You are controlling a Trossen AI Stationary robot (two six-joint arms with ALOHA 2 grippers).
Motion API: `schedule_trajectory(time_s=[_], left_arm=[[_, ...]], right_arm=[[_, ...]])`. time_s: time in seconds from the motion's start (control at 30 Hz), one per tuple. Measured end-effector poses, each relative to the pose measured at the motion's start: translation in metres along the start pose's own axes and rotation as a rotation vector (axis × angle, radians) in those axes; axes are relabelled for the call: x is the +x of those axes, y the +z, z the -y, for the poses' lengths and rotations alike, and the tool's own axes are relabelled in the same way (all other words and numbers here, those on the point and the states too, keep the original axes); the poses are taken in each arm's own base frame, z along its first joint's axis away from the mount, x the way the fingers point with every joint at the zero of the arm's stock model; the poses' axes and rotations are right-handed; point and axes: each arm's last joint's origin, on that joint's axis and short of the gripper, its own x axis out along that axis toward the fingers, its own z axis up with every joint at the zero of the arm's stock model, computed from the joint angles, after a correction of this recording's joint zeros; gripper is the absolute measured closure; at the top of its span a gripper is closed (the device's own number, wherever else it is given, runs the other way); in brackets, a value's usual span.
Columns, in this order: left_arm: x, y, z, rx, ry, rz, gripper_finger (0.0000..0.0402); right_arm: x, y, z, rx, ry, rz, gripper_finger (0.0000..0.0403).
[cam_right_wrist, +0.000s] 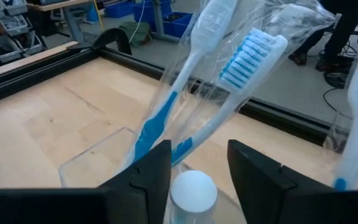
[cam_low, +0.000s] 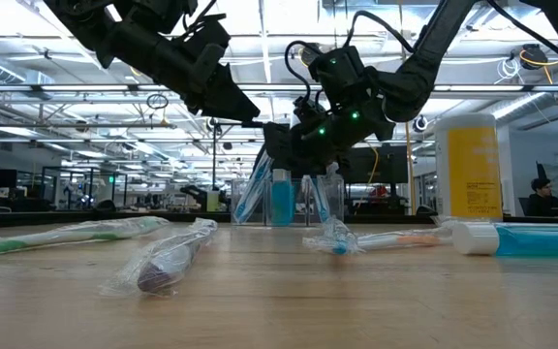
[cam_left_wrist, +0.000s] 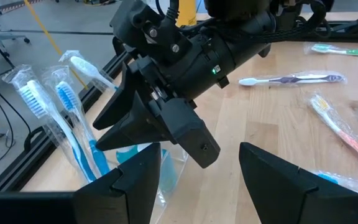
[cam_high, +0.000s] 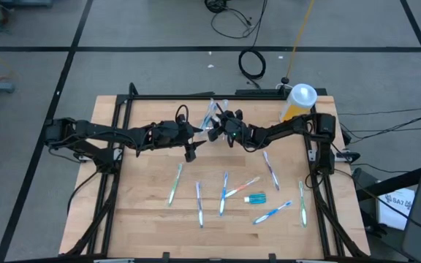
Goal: Pick & Place toothbrushing station
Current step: Put the mouthwash into the transparent organizer, then put the purple toothbrush into the transparent organizer
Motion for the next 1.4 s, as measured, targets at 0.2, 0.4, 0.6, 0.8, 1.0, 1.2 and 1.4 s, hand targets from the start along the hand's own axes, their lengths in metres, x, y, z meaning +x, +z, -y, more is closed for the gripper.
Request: schedule_trajectory(time_s=[0.2,0.4,0.6,0.8,1.0,1.2,1.4], left_arm=[[0.000,0.000,0.000,0.000,0.000,0.000,0.0176],[0.000,0.000,0.000,-0.001,0.000,-0.001,0.0176],[0.000,0.000,0.000,-0.001,0.000,-0.001,0.0176],[0.000,0.000,0.000,-0.002,0.000,-0.001,0.0176],[0.000,-0.001,0.000,-0.001,-0.001,-0.007,0.0176],[0.000,-0.001,0.000,-0.001,-0.001,-0.007,0.0176],[0.000,-0.001,0.000,-0.001,0.000,-0.007,0.0176]], right_arm=[[-0.001,0.001,0.000,-0.012,0.005,0.006,0.0231],[-0.002,0.004,-0.004,-0.044,0.025,0.037,0.0228],[-0.003,0.005,-0.006,-0.056,0.034,0.047,0.0227],[-0.005,0.006,-0.007,-0.089,0.038,0.049,0.0225],[-0.024,0.024,-0.019,-0.181,0.081,0.066,0.0225],[-0.059,0.040,-0.033,-0.285,0.141,-0.006,0.0225],[-0.099,0.043,-0.029,-0.272,0.200,-0.249,0.0225]])
